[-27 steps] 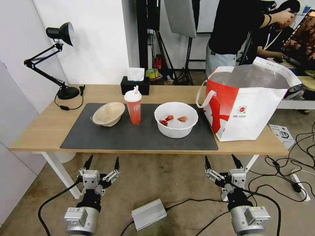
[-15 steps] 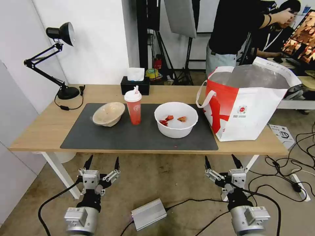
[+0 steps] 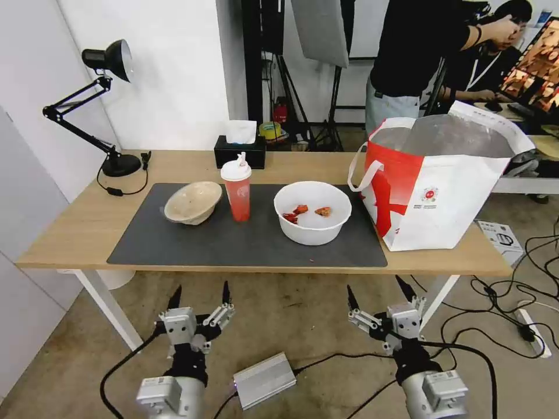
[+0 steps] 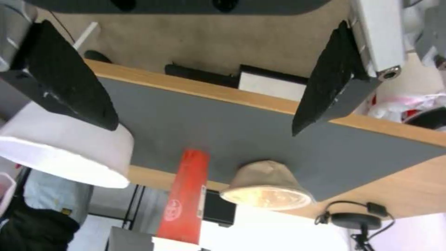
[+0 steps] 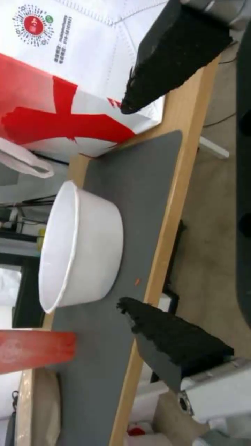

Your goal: Pick up the trash from the table and place it into the takeout bag.

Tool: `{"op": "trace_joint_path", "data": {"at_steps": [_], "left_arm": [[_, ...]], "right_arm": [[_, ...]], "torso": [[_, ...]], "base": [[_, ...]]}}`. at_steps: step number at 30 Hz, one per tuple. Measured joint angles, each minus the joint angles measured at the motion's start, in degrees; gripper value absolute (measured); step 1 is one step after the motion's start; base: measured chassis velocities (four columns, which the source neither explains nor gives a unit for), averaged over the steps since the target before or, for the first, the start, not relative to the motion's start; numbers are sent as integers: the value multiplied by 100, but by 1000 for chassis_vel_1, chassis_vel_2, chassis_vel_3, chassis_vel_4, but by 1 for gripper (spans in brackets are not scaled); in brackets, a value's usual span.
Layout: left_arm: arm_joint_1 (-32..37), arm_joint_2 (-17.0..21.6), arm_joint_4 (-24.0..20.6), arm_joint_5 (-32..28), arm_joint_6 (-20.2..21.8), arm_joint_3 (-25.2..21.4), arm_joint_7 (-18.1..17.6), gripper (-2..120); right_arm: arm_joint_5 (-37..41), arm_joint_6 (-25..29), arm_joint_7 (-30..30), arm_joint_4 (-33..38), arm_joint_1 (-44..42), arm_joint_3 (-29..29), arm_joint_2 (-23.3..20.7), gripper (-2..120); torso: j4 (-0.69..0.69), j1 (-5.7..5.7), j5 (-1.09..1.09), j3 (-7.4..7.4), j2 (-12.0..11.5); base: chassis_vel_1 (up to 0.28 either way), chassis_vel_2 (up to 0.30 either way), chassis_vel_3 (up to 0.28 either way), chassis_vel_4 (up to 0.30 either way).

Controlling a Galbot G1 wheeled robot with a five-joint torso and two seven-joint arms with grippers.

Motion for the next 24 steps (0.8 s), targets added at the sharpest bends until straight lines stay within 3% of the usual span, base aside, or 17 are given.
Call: {"op": "trace_joint_path", "data": {"at_steps": [17,24], "left_arm": [[26,38,-28,12,-55,-92,45,100],[54,129,-204,-26,-64,-221,131,100]], "right_arm": [[38,202,-29,-98,96,-17,16,100],[410,334,-113,3,172,75,-127,100]], "torso": [[0,0,-1,0,0],[0,0,0,0,0]], "base": [[0,0,0,0],[0,0,0,0]]}}
